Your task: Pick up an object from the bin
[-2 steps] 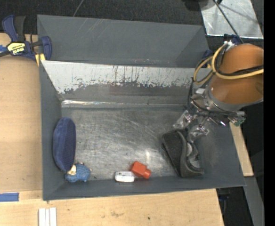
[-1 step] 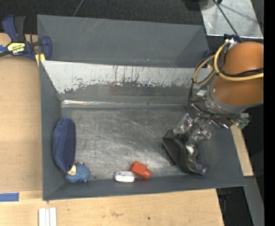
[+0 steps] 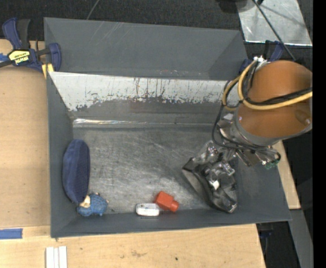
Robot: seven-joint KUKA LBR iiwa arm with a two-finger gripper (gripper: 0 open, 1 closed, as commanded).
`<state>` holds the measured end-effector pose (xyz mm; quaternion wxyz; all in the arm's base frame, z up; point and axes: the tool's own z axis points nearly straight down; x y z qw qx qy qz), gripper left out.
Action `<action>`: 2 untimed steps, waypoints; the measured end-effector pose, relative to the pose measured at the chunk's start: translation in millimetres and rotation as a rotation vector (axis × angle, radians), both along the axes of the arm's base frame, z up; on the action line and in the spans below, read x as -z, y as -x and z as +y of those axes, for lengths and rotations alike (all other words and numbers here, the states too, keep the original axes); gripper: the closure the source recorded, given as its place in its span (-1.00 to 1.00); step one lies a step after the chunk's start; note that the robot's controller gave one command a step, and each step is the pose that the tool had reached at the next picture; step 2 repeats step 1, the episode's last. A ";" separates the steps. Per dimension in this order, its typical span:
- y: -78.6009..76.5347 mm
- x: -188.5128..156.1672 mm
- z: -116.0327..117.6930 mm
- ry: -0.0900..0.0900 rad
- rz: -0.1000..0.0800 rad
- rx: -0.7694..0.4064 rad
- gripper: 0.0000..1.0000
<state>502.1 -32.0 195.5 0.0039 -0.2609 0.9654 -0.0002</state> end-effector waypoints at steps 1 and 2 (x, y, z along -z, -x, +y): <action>12.5 -21.7 66.0 0.001 0.001 -0.331 1.00; 12.5 -21.7 66.0 0.001 0.001 -0.331 1.00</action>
Offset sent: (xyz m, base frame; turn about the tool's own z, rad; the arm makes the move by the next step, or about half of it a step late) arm -0.0133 0.0644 0.0224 -0.3292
